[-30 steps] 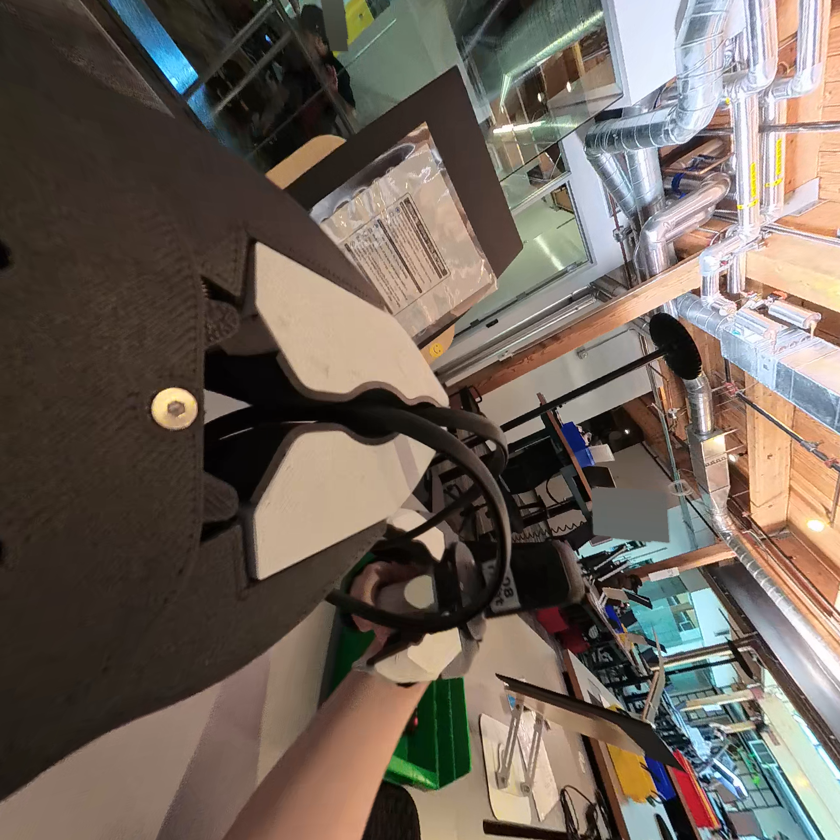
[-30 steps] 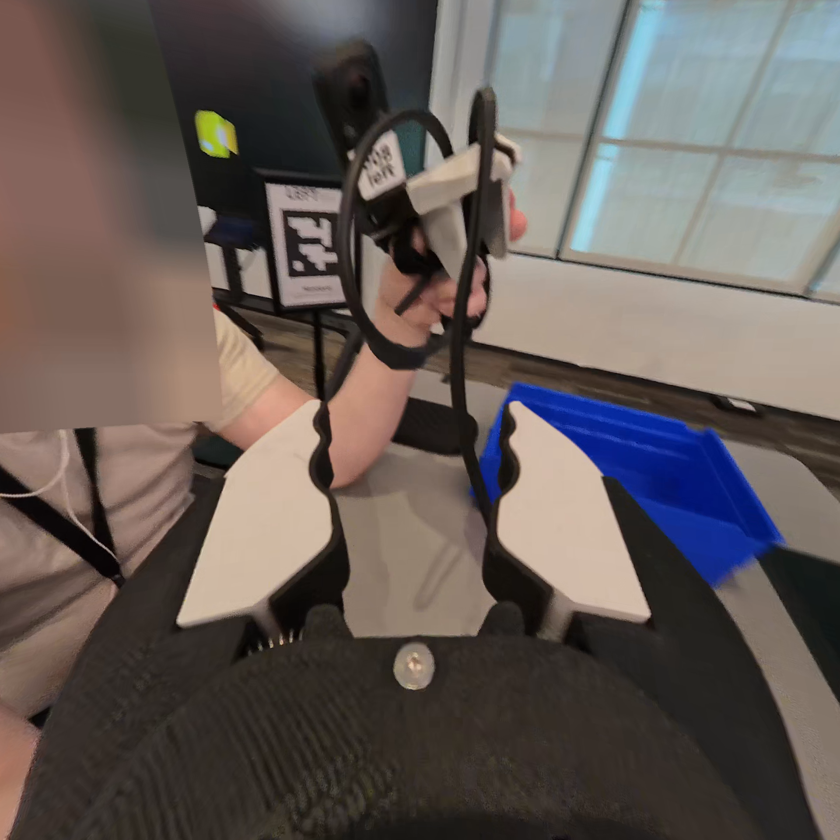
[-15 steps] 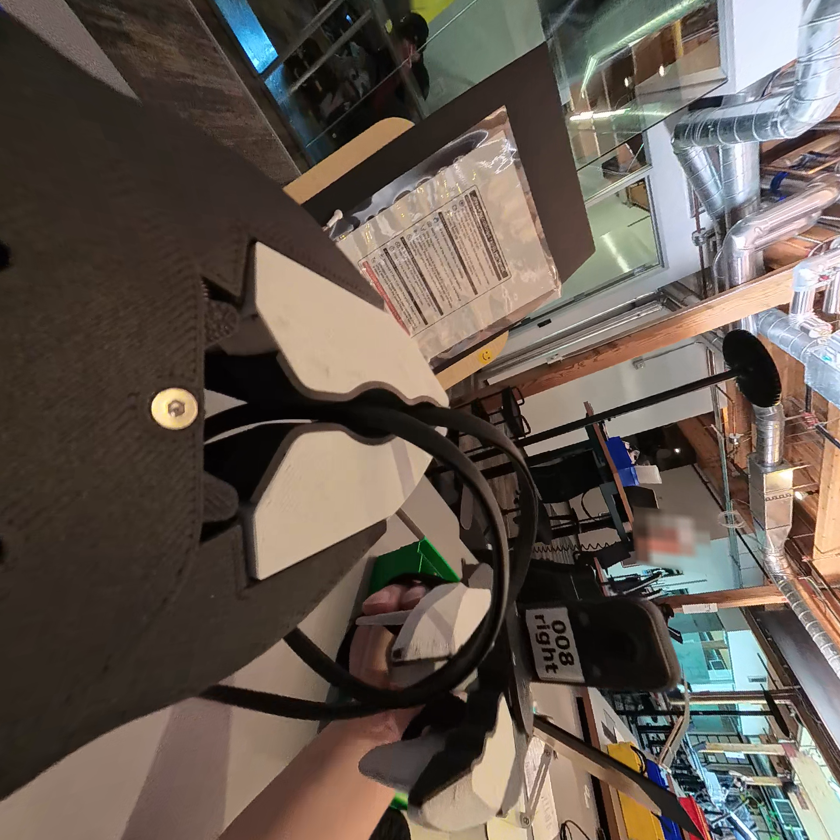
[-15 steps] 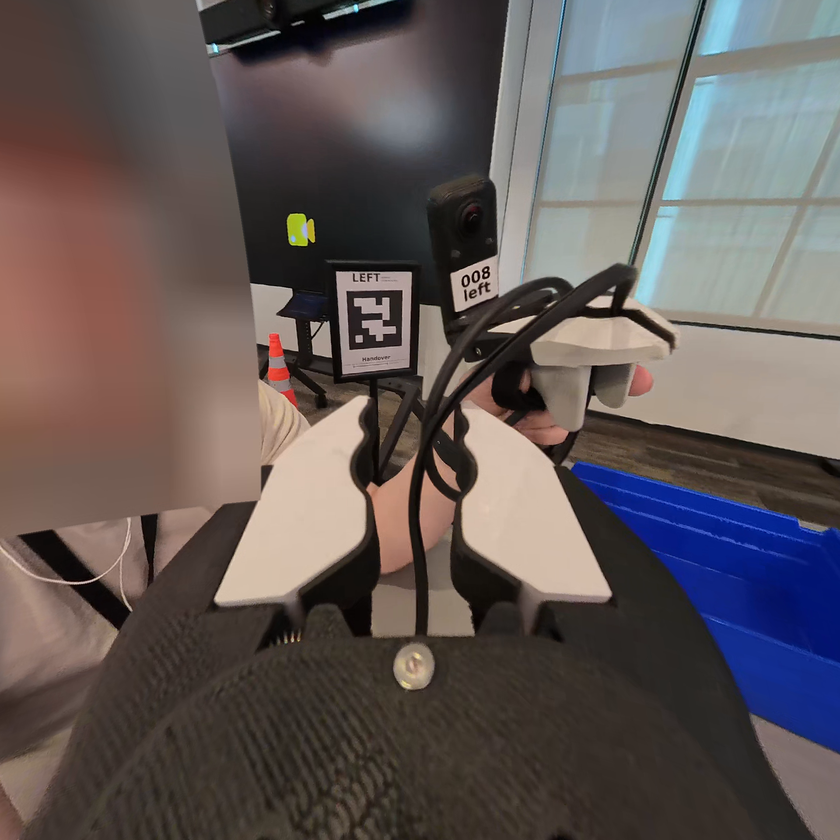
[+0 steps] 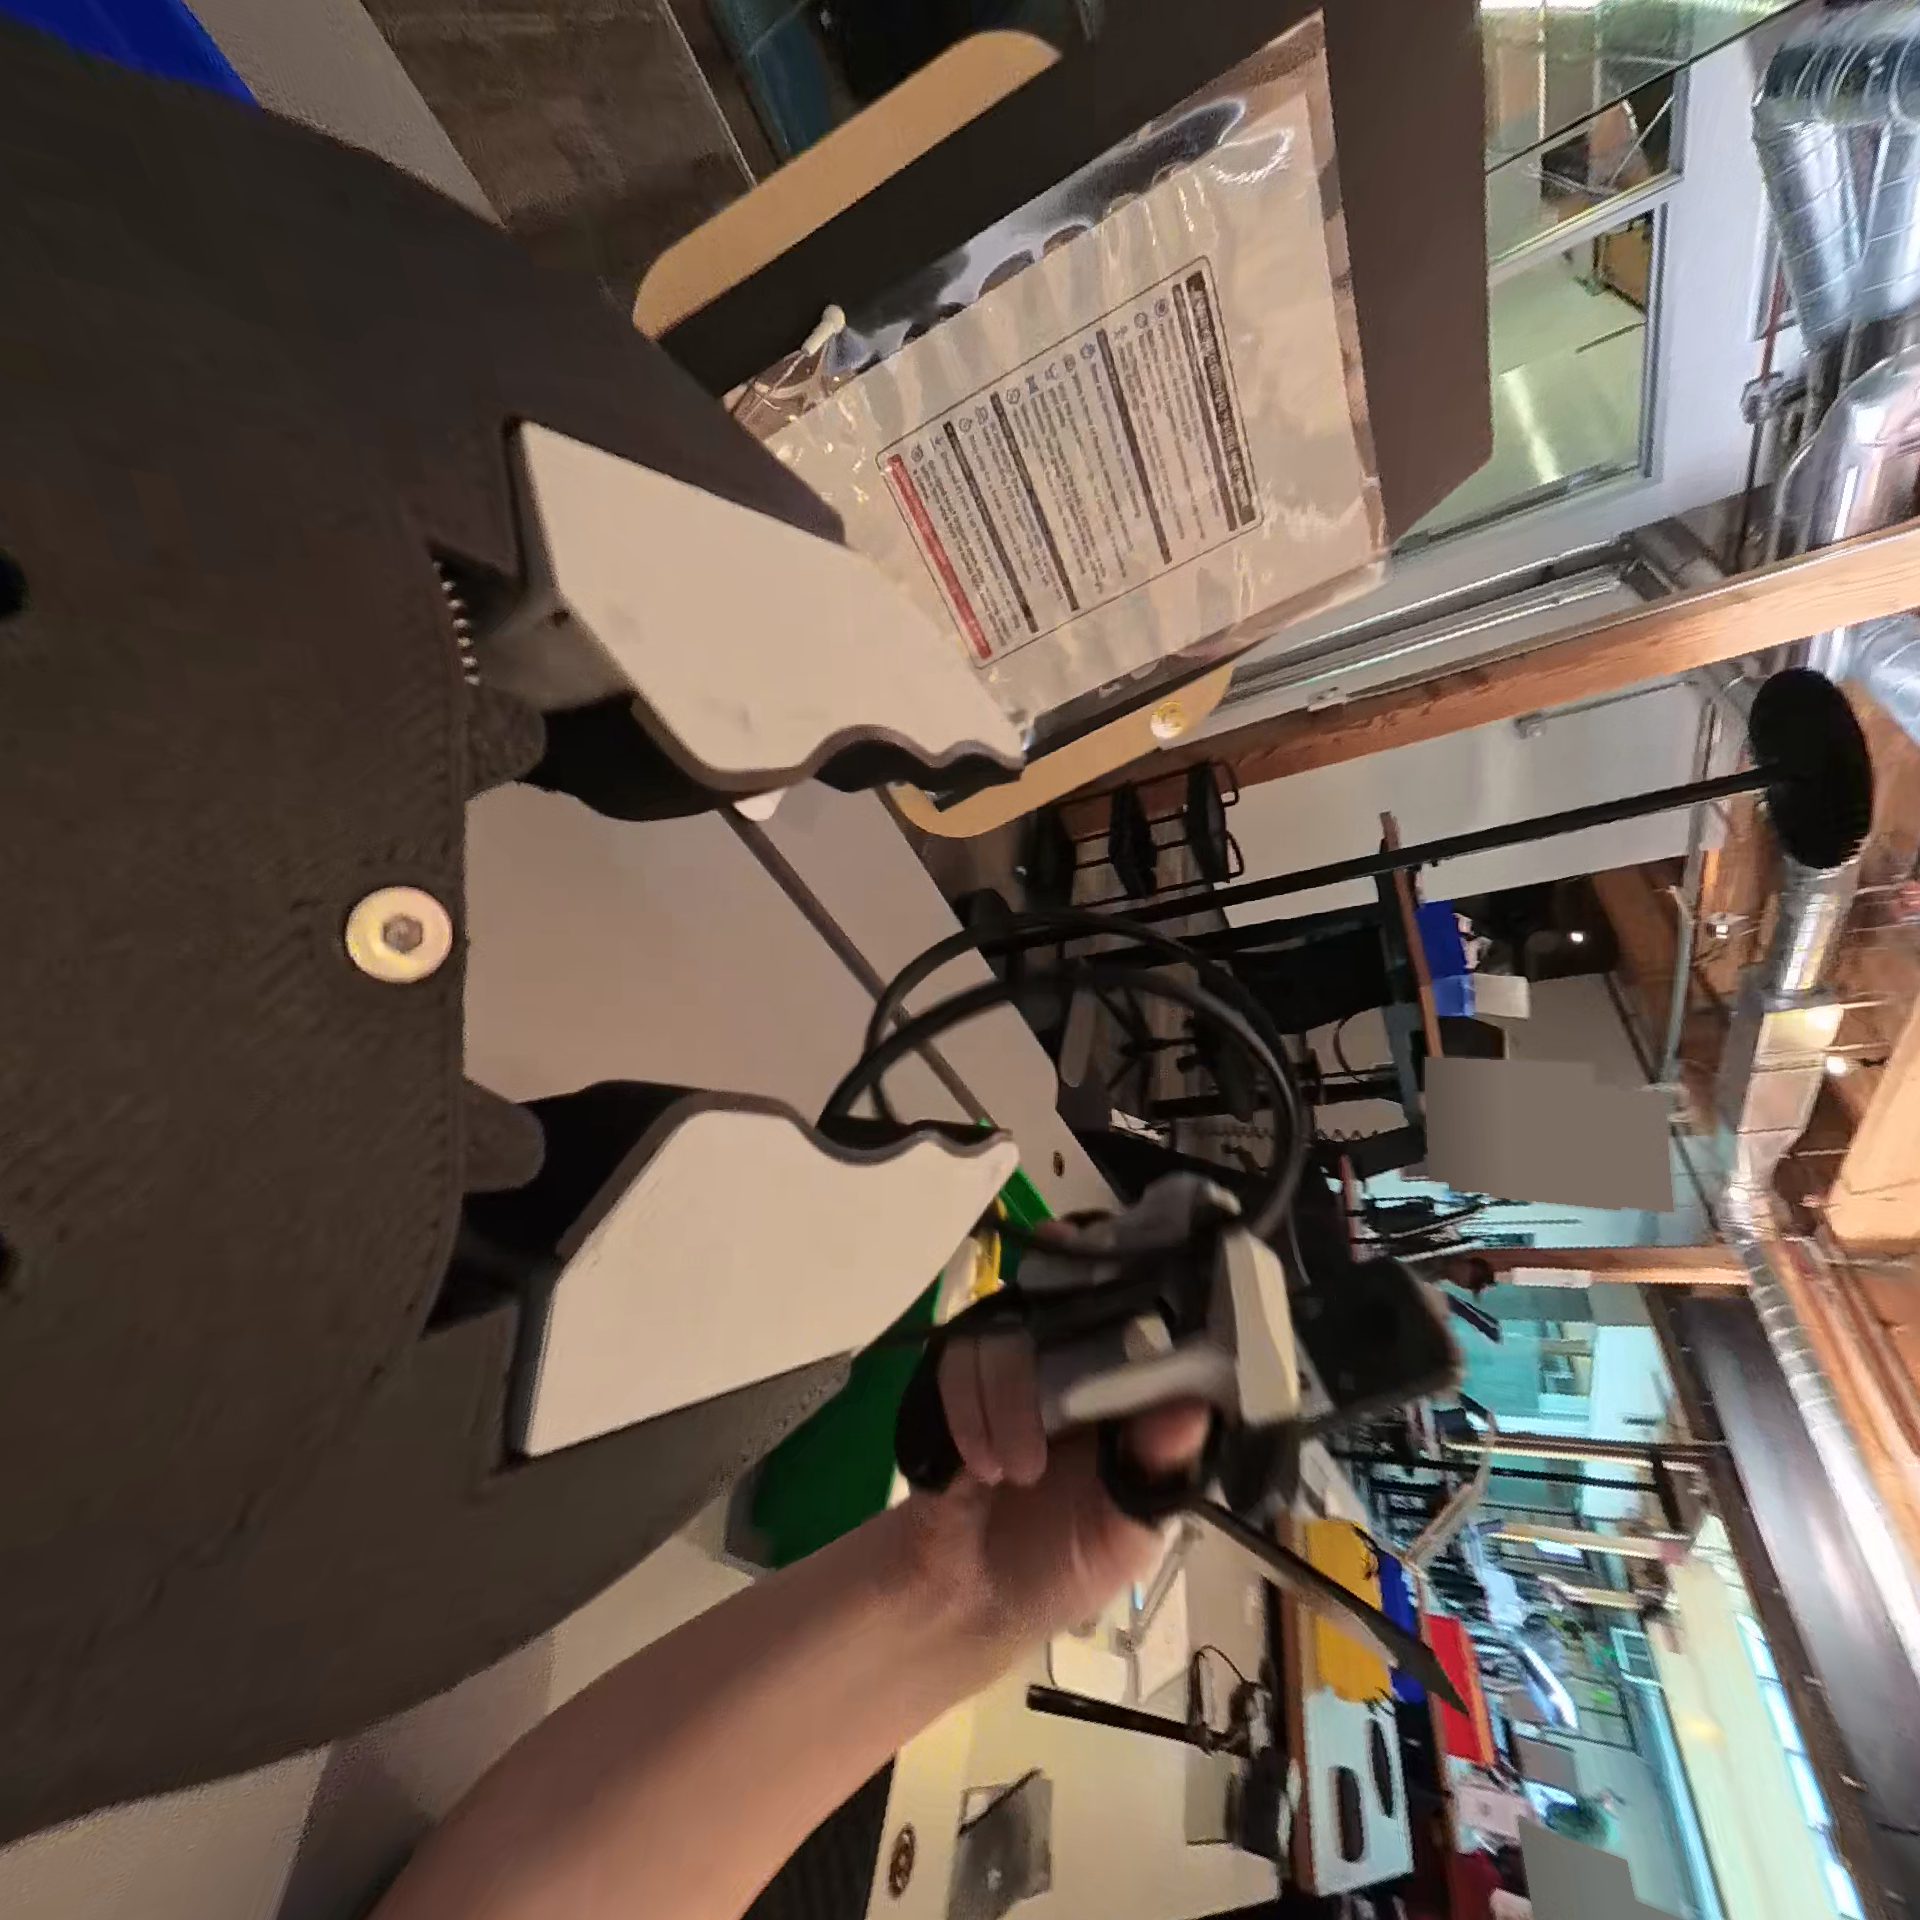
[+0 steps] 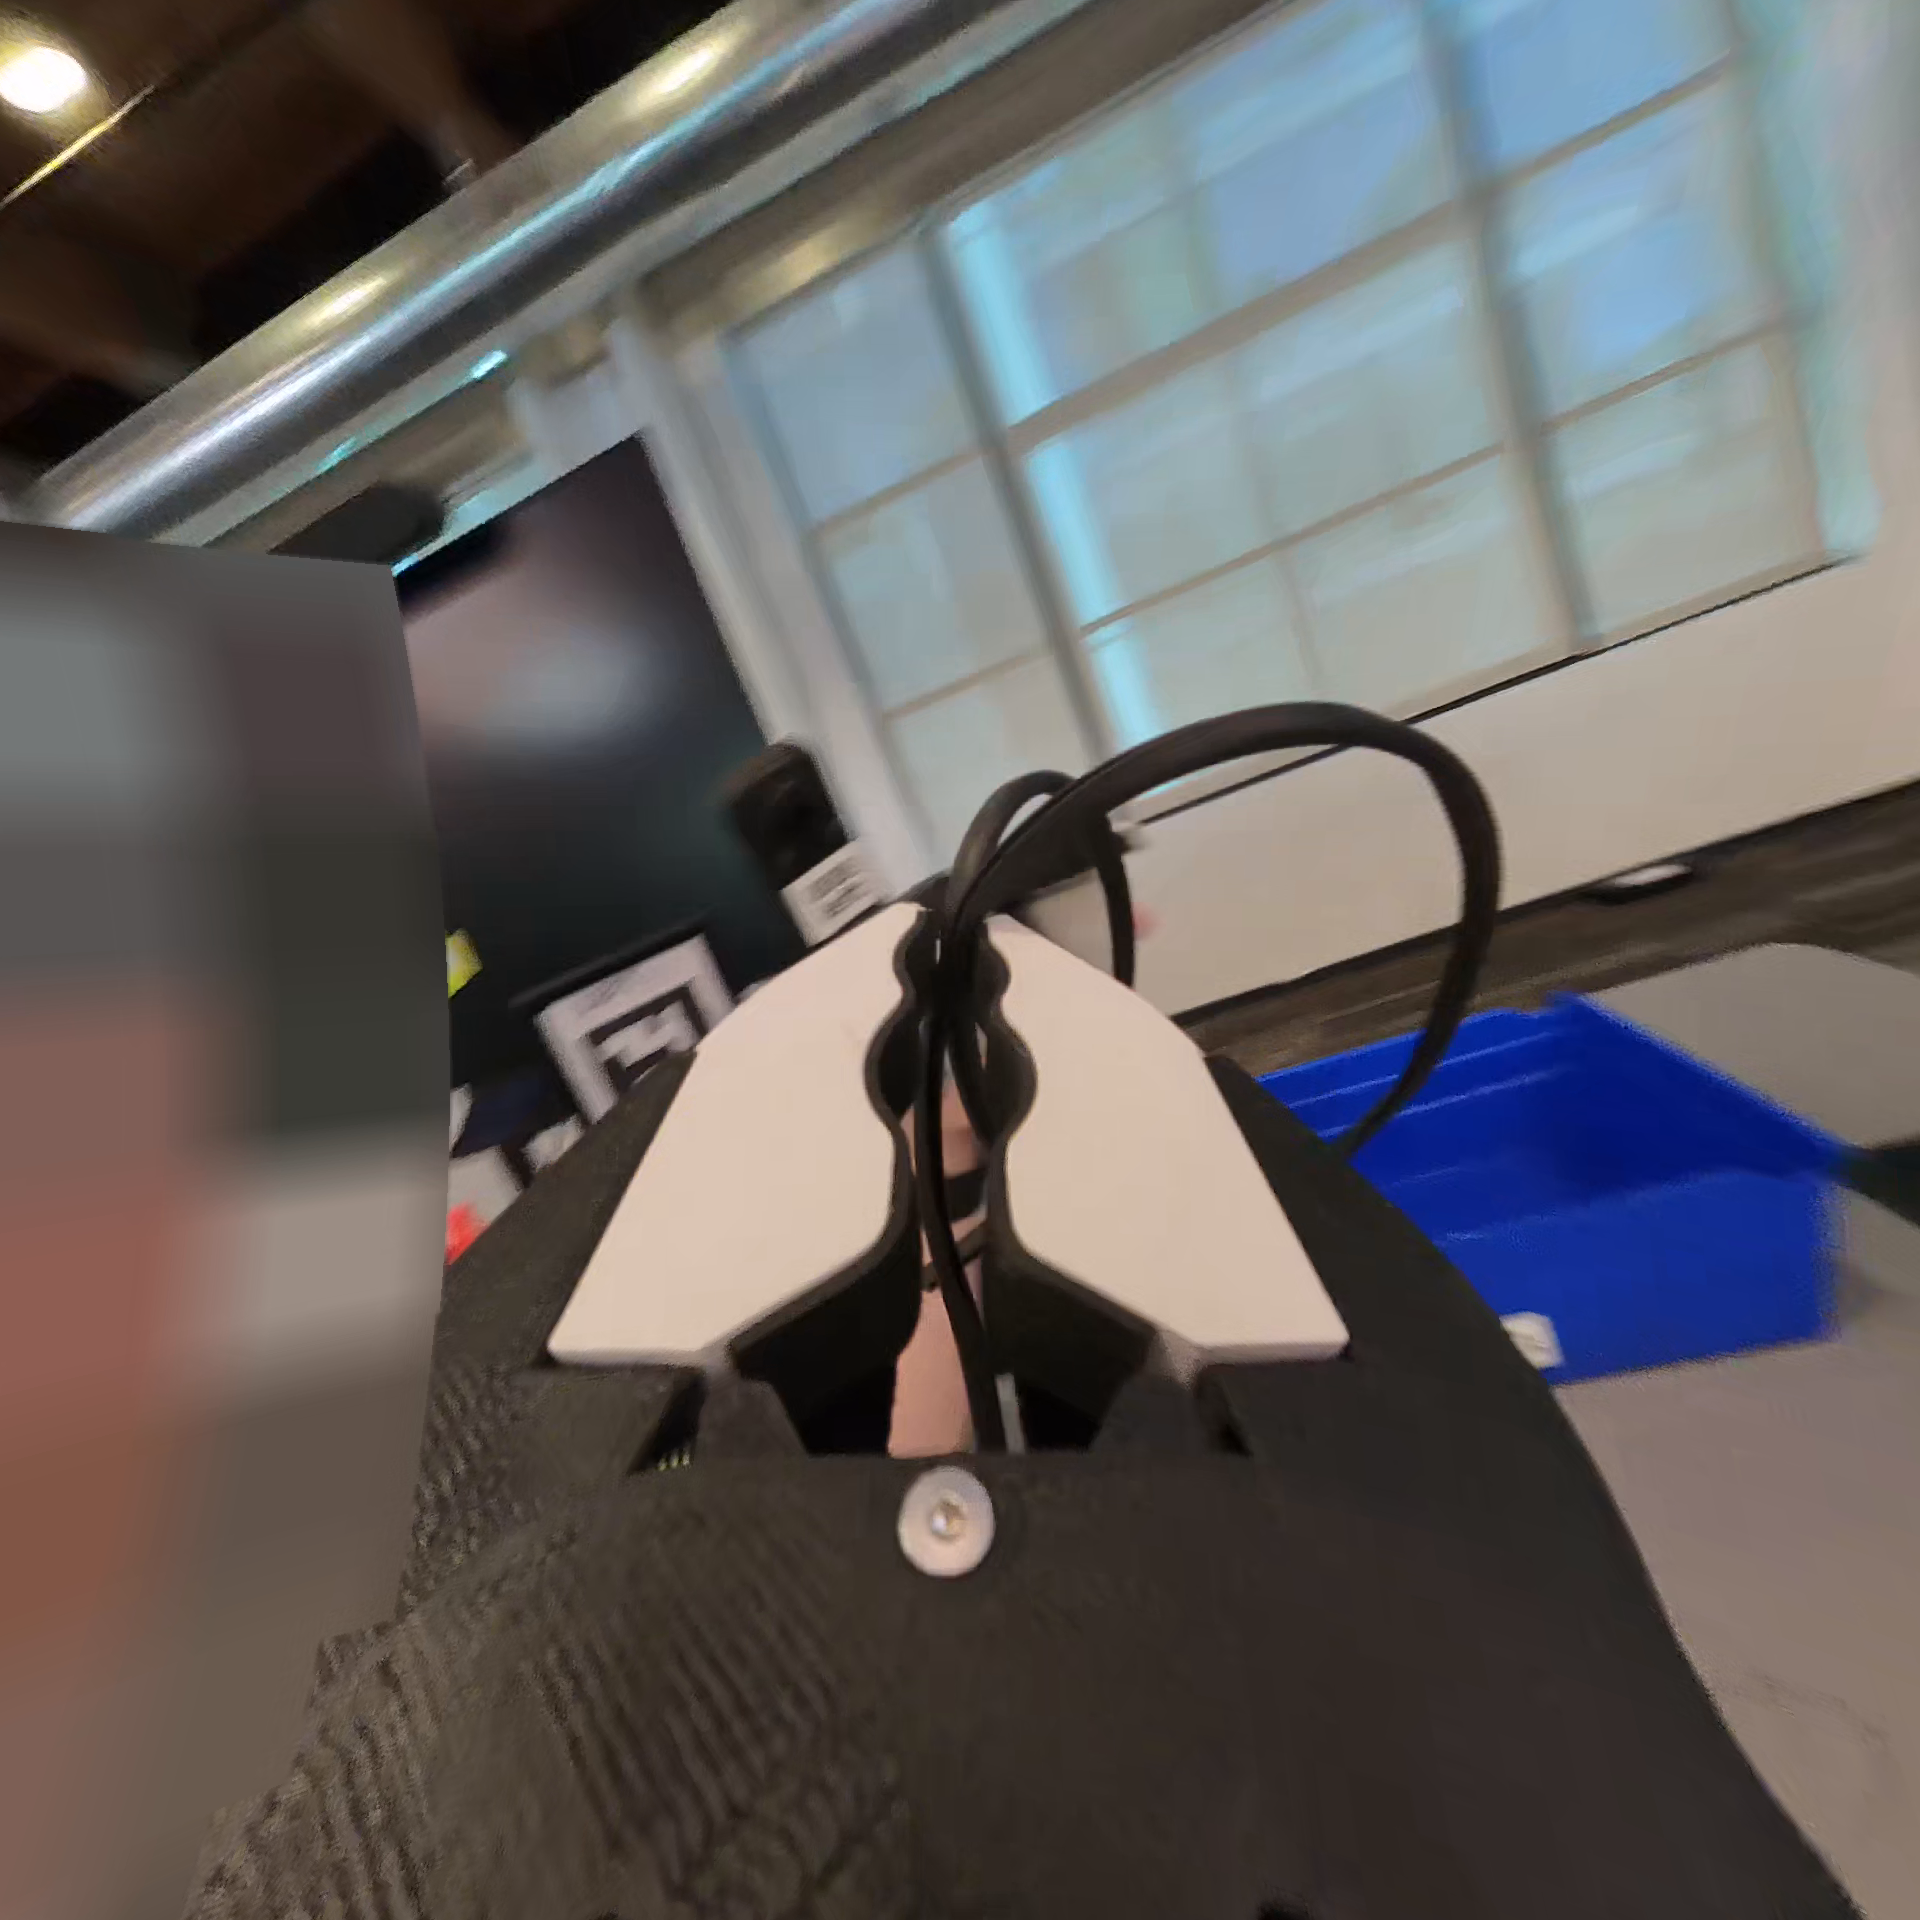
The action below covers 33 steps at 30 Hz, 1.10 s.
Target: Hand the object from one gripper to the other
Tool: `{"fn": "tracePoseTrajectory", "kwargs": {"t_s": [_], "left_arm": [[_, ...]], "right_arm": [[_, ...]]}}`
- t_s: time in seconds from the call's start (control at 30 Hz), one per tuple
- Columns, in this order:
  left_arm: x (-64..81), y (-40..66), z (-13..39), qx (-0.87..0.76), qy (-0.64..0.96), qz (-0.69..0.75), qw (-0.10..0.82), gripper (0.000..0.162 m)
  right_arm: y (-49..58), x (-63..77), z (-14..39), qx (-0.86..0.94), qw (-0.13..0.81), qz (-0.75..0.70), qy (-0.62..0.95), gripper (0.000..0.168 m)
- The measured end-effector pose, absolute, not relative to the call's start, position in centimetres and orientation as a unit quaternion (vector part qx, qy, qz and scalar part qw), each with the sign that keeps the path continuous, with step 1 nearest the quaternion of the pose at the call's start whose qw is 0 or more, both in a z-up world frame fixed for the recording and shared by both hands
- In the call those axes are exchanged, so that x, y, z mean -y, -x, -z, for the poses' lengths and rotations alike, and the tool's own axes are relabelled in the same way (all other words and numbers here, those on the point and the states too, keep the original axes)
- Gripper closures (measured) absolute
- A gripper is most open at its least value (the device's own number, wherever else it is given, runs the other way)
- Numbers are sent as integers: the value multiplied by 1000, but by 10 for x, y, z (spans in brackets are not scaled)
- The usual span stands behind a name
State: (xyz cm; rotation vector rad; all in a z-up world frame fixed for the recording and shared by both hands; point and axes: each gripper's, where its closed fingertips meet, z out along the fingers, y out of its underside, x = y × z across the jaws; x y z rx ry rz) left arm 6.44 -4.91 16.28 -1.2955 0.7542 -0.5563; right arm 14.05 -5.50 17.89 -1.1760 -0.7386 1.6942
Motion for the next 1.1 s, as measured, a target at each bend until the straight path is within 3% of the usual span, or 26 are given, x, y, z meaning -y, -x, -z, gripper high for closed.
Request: {"fn": "tracePoseTrajectory", "kwargs": {"t_s": [0.03,0.2,0.47,0.63,0.77,0.83,1.1], "left_arm": [[51,-62,-165,-339,575,258,699,104],[56,-66,-154,-379,576,218,691,107],[34,-122,-122,-438,565,106,691,113],[11,-157,-98,-423,581,99,688,95],[13,-170,-107,-380,572,168,707,92],[15,-169,-113,-370,567,177,714,82],[23,-150,-144,-349,510,19,786,55]], "right_arm": [[-153,35,-177,255,482,-680,490,162],[-221,-39,-155,78,524,-684,502,162],[-250,-42,-155,55,522,-704,478,163],[-224,-16,-169,121,513,-697,487,162],[-197,6,-178,174,524,-668,499,163],[-183,19,-183,202,525,-660,498,162],[-137,76,-191,308,485,-659,486,162]]}}
